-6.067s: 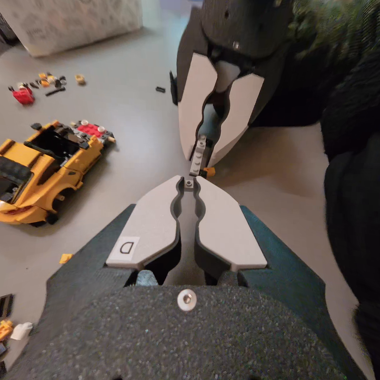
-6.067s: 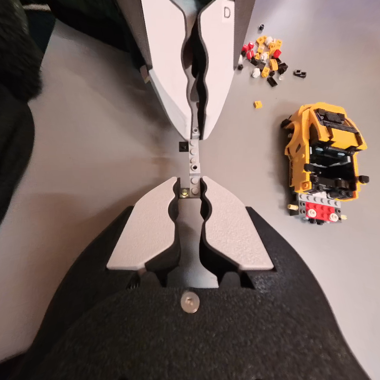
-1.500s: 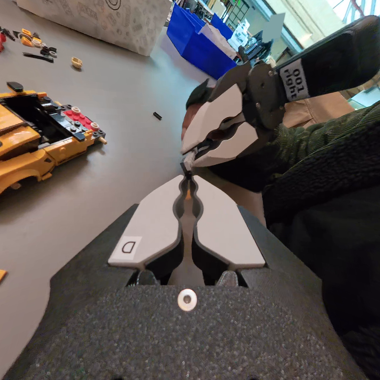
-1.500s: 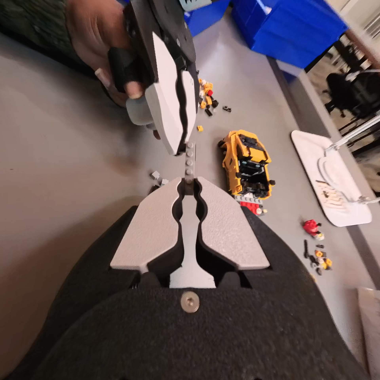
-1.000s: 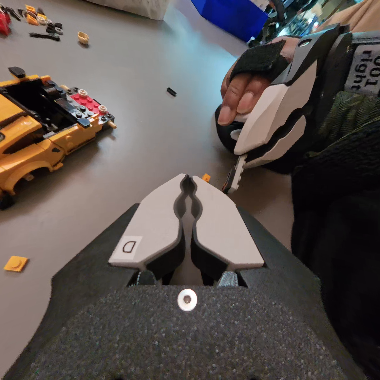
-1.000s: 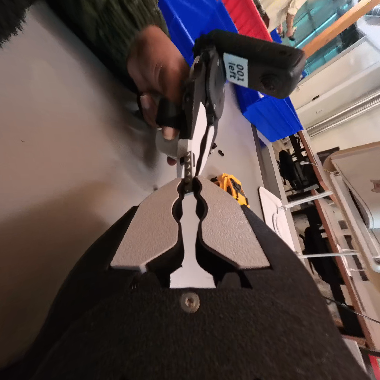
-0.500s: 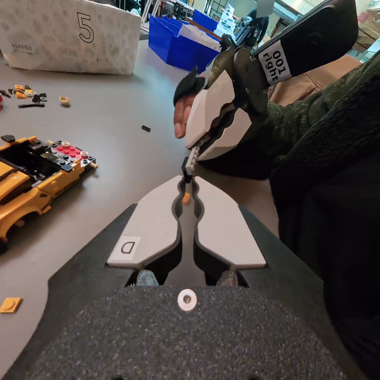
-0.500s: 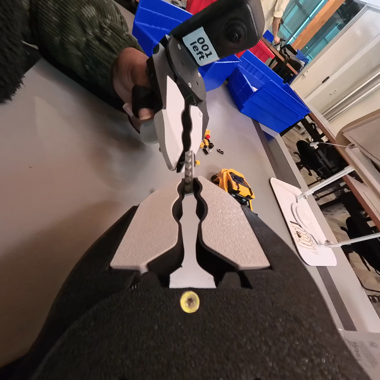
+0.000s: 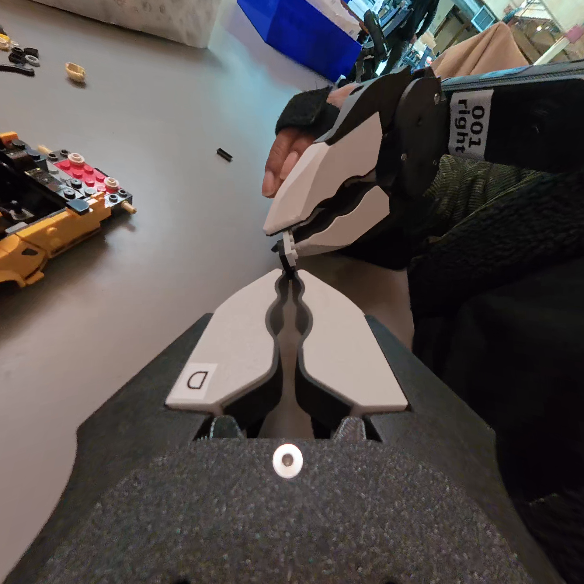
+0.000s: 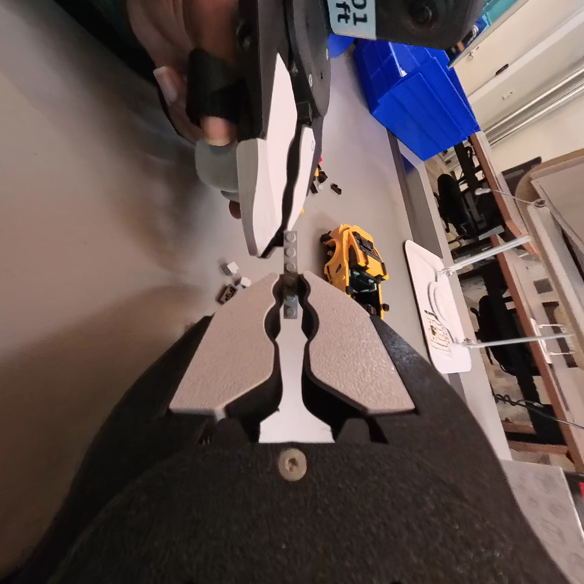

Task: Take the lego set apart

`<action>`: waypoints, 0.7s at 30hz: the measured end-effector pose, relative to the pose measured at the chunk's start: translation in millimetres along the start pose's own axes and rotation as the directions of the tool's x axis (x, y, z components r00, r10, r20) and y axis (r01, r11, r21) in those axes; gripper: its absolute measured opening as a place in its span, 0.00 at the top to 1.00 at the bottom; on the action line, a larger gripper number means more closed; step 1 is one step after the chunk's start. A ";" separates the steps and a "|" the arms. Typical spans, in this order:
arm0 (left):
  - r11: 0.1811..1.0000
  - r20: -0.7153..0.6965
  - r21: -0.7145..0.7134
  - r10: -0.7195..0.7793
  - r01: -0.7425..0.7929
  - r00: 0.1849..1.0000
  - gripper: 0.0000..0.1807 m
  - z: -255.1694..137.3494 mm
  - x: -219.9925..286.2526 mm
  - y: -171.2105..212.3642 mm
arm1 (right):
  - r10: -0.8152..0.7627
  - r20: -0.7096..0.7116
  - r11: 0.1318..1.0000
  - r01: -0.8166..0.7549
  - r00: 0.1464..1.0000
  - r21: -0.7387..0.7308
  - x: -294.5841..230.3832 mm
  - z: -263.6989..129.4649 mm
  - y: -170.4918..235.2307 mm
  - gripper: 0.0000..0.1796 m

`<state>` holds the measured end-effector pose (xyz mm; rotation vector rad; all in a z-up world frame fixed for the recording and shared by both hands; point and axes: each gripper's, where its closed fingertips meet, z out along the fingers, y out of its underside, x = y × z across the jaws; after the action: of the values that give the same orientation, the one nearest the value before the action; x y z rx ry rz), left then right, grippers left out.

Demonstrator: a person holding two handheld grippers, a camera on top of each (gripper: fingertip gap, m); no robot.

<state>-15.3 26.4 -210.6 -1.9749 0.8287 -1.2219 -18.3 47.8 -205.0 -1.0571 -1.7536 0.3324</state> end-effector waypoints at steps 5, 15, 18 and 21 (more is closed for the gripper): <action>0.999 0.013 0.051 0.004 -0.005 1.000 0.94 -2.3 -2.5 -6.7 | -0.028 -0.030 0.999 0.028 0.999 -0.018 4.3 -1.0 0.5 0.96; 0.996 -0.007 0.048 -0.079 0.079 0.997 0.97 -4.3 -6.3 -4.7 | -0.040 -0.033 0.998 0.042 0.999 0.054 2.1 -5.6 -12.0 0.95; 0.995 0.067 0.027 -0.099 0.098 0.993 0.98 -5.2 -23.0 0.9 | -0.063 -0.012 0.984 0.064 0.998 0.166 -5.6 -13.0 -37.8 0.96; 0.999 0.084 0.011 -0.046 0.045 0.995 0.98 -3.2 -20.5 1.7 | -0.004 0.003 0.986 0.003 1.000 0.168 -2.1 -13.2 -28.7 0.96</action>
<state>-25.9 40.9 -221.0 -2.0335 0.7383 -1.1571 -21.0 26.4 -181.9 -0.9327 -1.6984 0.4713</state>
